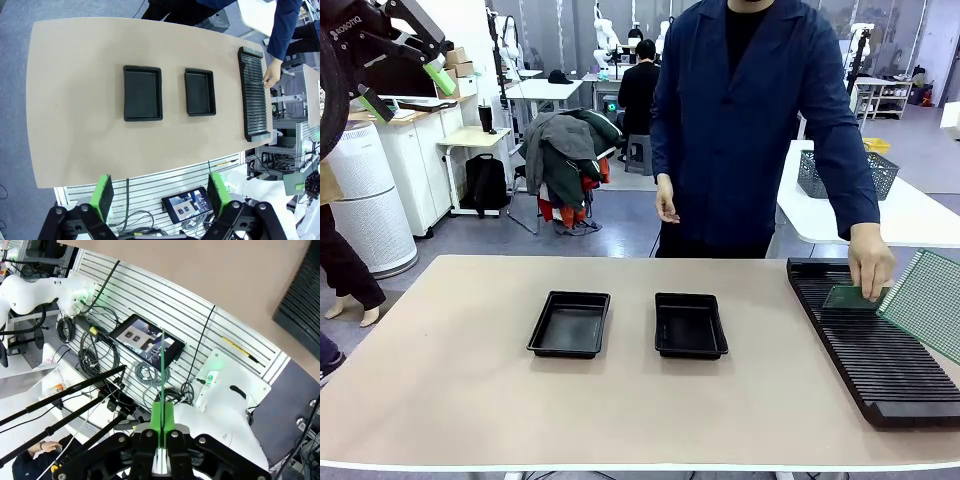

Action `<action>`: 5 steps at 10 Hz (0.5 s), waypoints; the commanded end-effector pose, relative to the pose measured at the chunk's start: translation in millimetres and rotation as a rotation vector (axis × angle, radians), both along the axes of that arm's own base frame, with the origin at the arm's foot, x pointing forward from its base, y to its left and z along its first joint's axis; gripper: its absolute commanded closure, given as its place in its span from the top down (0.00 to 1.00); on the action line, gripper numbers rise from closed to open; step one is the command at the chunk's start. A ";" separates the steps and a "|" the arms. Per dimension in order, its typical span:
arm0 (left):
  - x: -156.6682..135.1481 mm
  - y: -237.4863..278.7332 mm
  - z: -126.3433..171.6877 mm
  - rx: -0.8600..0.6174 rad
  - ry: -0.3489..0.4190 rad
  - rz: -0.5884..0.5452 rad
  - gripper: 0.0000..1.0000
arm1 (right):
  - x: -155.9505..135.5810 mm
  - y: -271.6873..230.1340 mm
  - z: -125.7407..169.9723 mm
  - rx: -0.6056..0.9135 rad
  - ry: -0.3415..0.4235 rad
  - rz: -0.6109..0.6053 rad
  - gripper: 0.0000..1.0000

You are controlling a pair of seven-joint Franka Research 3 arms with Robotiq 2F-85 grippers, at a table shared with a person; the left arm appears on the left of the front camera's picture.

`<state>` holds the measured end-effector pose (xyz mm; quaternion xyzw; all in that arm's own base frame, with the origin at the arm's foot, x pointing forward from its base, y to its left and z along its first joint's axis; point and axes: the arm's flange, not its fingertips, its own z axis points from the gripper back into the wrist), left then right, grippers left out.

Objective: Inspect and transfer BCBs to ESD trays.
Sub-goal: Pick up the Blank PCB from the PCB Rack and place it in the left ESD tray.

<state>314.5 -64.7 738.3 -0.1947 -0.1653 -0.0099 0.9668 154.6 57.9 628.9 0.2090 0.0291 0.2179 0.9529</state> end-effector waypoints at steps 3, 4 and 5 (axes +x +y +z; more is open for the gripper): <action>-0.2 0.0 -1.4 -0.008 0.001 -0.008 1.00 | -0.1 0.0 0.7 -0.002 0.008 0.005 0.03; -0.2 0.0 -1.4 -0.008 0.001 -0.008 1.00 | -0.1 0.0 0.7 -0.002 0.008 0.005 0.03; -0.2 0.0 -1.4 -0.008 0.001 -0.008 1.00 | -0.1 0.0 0.7 -0.002 0.008 0.005 0.03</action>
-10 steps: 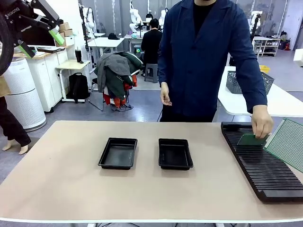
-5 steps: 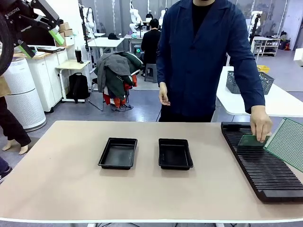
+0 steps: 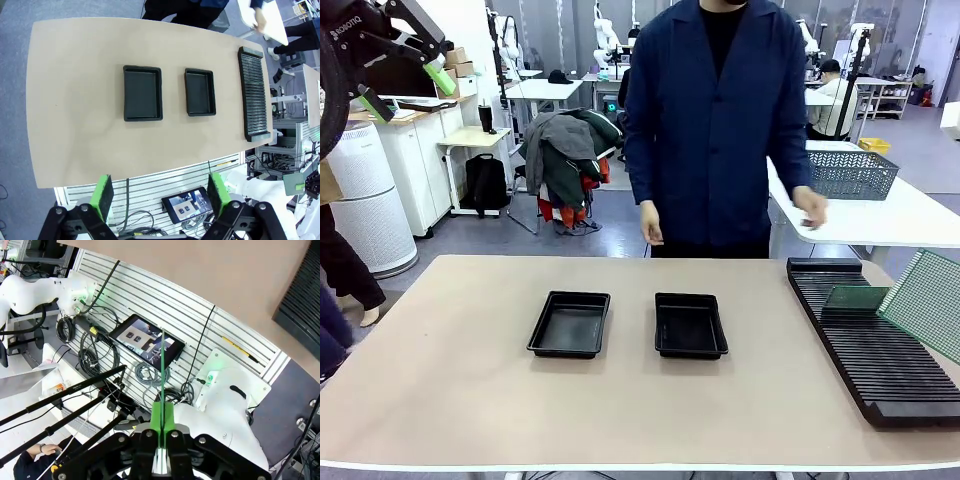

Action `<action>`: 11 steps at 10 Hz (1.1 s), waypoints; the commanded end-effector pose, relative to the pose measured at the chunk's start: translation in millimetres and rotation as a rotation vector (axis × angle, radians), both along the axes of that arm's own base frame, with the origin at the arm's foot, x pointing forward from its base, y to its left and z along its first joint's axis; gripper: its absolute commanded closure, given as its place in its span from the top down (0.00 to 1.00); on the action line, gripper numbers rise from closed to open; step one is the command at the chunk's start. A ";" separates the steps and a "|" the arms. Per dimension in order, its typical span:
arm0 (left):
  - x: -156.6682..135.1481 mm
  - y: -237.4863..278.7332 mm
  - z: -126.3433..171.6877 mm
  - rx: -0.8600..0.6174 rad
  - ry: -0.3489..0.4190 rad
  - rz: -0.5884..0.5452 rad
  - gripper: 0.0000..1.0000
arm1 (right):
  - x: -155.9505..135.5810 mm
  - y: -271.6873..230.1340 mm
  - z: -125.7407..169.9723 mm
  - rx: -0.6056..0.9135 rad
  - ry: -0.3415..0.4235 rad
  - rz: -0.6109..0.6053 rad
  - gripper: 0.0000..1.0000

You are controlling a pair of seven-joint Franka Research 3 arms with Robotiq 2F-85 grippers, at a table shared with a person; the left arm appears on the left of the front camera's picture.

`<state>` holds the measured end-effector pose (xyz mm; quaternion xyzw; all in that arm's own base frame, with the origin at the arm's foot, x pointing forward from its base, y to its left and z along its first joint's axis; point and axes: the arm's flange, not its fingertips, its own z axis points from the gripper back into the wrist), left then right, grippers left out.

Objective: Inspect and transfer BCBs to ESD trays.
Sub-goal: Pick up the Blank PCB from the PCB Rack and place it in the left ESD tray.

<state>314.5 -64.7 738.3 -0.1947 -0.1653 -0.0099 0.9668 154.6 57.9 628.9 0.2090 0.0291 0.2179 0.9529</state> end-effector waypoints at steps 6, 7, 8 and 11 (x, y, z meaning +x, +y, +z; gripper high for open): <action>-0.2 0.0 -1.4 -0.008 0.001 -0.008 1.00 | 33.2 9.6 10.6 0.109 -0.023 -0.099 0.03; -0.2 0.0 -1.4 -0.008 0.001 -0.008 1.00 | 48.9 22.3 12.8 0.135 0.000 -0.139 0.03; -0.2 0.0 -1.4 -0.008 0.001 -0.008 1.00 | 61.6 33.6 12.7 0.168 0.014 -0.195 0.03; -0.2 0.0 -1.4 -0.008 0.001 -0.008 1.00 | 103.6 88.2 2.2 0.204 0.054 -0.286 0.03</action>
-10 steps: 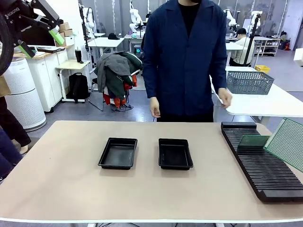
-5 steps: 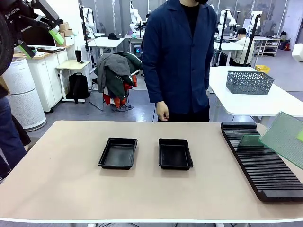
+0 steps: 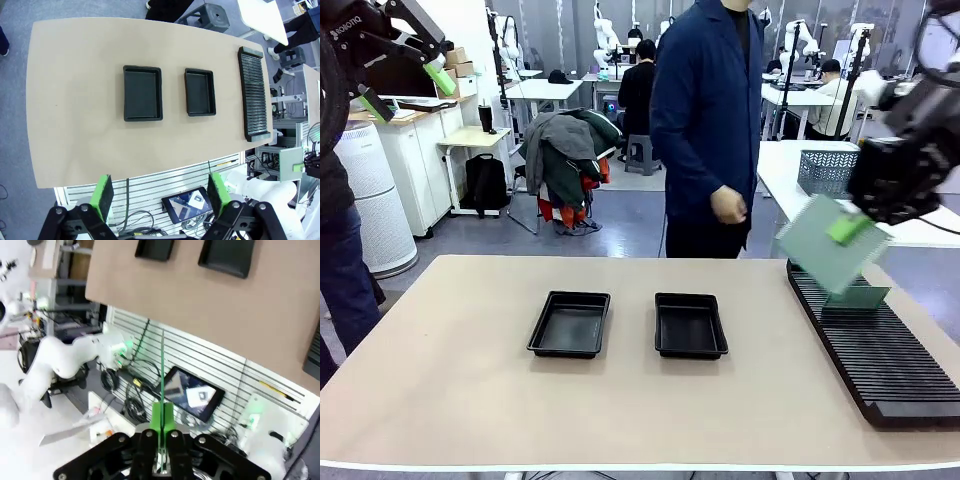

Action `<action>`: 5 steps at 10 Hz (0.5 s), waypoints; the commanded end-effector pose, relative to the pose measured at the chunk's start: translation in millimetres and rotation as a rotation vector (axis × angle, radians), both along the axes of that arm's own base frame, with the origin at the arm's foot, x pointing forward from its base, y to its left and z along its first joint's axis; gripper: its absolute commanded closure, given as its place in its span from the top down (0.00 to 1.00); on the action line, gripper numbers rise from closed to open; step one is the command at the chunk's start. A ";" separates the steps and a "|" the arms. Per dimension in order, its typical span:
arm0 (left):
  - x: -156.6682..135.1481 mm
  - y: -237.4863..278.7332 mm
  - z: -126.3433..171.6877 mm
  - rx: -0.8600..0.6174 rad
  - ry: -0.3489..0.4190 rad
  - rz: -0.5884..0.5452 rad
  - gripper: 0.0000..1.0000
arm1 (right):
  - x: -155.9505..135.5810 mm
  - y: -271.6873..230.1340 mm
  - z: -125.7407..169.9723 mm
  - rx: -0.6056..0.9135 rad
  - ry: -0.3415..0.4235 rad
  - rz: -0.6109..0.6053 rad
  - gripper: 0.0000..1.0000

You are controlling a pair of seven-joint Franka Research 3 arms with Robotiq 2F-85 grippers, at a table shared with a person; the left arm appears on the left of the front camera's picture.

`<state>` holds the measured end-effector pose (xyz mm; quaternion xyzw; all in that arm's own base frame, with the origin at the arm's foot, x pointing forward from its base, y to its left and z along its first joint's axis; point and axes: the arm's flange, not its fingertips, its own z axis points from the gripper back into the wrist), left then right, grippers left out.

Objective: Inspect and transfer BCBs to ESD trays.
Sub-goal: Pick up the Blank PCB from the PCB Rack and place it in the left ESD tray.

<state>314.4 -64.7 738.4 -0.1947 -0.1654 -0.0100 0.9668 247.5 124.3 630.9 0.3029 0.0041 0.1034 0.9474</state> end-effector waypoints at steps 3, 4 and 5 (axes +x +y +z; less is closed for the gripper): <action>-0.1 0.1 -1.5 -0.008 0.002 -0.008 1.00 | 48.0 77.1 -27.5 0.080 0.037 -0.088 0.03; -0.1 0.1 -1.5 -0.008 0.002 -0.008 1.00 | 62.1 99.1 -38.1 0.082 0.050 -0.098 0.03; -0.1 0.1 -1.5 -0.008 0.002 -0.008 1.00 | 75.4 121.6 -49.8 0.101 0.051 -0.122 0.03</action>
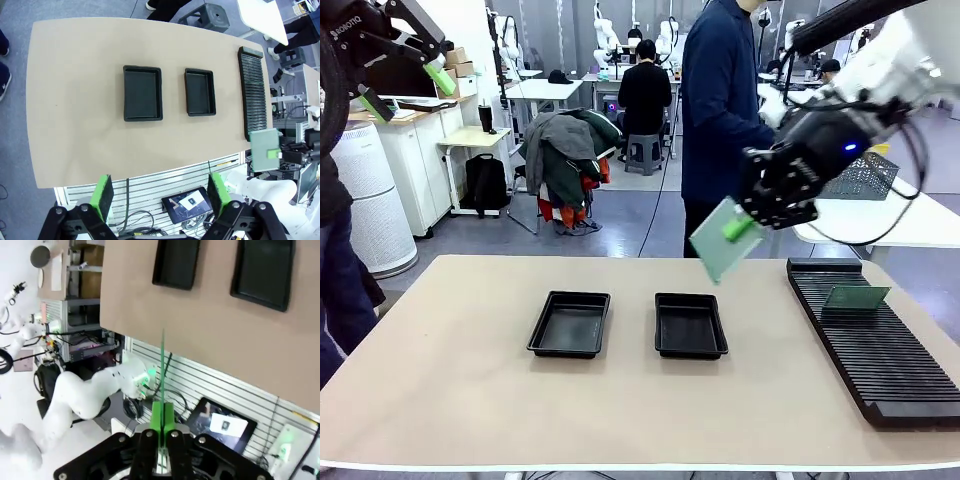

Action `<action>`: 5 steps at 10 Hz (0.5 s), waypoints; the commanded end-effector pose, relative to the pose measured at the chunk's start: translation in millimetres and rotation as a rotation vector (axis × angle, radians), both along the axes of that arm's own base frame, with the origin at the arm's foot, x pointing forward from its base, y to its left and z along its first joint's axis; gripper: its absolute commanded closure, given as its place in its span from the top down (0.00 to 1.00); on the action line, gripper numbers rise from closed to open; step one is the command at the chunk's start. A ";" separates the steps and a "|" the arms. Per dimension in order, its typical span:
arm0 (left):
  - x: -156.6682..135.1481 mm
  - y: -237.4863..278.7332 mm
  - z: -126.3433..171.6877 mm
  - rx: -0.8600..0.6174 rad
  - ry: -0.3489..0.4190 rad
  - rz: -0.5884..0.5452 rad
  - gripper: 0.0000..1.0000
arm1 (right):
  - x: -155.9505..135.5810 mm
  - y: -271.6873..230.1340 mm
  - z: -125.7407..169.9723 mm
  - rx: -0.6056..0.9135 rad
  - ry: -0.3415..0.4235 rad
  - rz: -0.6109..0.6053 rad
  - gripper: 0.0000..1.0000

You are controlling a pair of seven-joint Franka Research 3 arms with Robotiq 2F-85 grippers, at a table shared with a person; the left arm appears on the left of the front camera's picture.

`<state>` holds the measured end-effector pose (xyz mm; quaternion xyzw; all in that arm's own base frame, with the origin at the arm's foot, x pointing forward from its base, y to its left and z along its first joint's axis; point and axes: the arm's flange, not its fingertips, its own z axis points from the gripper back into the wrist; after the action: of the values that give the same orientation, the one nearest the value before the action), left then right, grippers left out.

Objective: Inspect and transfer BCBs to ESD trays.
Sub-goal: Pick up the Blank PCB from the PCB Rack and place it in the left ESD tray.

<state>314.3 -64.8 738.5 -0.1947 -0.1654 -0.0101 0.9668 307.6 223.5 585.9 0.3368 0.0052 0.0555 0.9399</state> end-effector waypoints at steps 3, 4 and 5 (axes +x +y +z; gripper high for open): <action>0.0 0.2 -1.6 -0.008 0.002 -0.007 1.00 | 58.8 86.0 -38.4 0.049 0.041 -0.059 0.03; 0.0 0.2 -1.6 -0.008 0.002 -0.007 1.00 | 74.0 111.0 -51.4 0.071 0.049 -0.103 0.03; 0.0 0.2 -1.6 -0.008 0.002 -0.007 1.00 | 86.7 133.4 -64.8 0.071 0.062 -0.106 0.03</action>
<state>314.3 -65.0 738.5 -0.1946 -0.1654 -0.0104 0.9668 378.7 331.6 523.2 0.3615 0.0122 0.0135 0.9322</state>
